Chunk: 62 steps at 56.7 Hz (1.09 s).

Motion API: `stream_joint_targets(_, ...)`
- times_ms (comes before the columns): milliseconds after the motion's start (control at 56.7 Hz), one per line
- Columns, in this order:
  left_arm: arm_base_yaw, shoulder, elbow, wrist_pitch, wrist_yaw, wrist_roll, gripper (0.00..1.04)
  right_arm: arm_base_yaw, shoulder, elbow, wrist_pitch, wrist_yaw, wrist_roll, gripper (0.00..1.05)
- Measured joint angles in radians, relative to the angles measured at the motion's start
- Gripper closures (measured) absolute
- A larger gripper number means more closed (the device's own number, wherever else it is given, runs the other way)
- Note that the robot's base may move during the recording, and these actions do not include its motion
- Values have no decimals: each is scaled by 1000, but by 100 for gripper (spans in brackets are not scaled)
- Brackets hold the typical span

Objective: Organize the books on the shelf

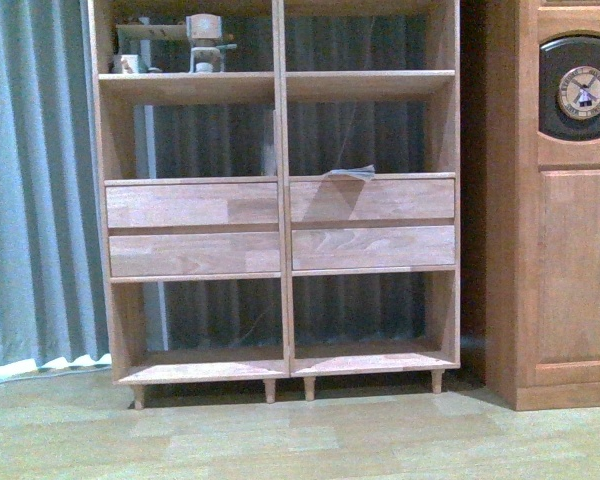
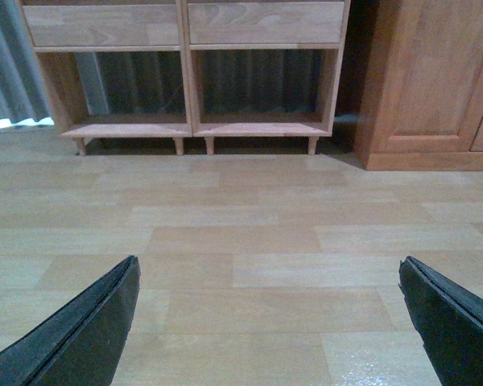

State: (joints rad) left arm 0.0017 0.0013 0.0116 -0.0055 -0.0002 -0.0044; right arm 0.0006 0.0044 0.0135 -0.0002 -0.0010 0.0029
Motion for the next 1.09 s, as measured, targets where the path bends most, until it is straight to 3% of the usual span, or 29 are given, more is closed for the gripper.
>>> stream_joint_targets(1094,0,0,0,0,0,0,7,0,0,0,0,0,0,7)
